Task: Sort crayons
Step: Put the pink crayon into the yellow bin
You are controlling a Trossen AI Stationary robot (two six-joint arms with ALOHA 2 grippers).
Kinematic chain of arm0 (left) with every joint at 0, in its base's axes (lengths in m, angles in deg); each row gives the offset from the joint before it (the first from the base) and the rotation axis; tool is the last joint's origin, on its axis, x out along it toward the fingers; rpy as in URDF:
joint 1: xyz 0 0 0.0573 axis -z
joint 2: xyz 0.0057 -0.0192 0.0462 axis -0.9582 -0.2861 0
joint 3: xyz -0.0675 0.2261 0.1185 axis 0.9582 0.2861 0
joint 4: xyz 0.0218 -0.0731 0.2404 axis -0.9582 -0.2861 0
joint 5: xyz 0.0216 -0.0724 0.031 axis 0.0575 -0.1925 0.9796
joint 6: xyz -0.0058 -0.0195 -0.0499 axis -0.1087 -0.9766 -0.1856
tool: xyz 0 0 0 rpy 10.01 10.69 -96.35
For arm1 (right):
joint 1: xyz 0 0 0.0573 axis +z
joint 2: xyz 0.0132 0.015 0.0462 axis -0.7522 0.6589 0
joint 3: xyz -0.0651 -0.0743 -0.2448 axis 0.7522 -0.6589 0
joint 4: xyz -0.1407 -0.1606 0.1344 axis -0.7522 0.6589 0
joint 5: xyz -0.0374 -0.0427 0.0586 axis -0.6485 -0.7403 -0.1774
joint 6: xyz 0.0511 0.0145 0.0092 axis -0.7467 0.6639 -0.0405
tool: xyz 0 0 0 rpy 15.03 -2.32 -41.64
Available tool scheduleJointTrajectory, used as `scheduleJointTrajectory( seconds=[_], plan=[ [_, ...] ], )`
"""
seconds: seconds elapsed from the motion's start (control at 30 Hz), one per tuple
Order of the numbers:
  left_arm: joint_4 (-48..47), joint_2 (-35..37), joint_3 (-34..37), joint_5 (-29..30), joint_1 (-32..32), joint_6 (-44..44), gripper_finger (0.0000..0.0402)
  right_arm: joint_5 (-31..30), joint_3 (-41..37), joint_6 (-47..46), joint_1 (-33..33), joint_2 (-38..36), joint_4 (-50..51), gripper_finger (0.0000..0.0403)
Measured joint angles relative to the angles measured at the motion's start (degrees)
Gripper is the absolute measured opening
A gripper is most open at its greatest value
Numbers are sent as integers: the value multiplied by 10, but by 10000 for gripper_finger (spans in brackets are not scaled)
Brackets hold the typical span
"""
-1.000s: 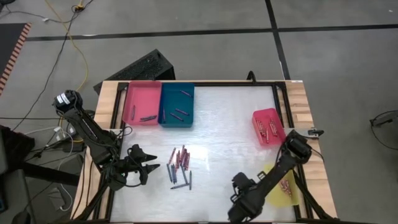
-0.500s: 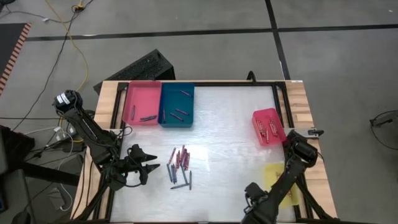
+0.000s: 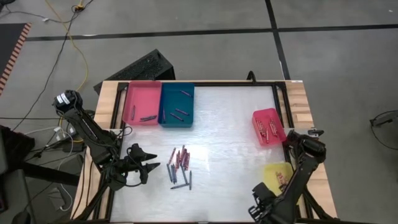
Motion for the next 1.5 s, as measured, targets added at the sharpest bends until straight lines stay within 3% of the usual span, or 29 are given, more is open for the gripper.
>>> scheduleJointTrajectory(
  seconds=[0.23,0.63,1.5],
  plan=[
    [0,0,0,-1,0,0,199,-1,-9,-9,0,-18,1,0],
    [-2,0,0,-2,0,0,199,71,-72,-4,2,-18,1,0],
    [-4,0,0,-1,0,-2,199,72,-223,-39,2,-18,-26,6]
  ],
)
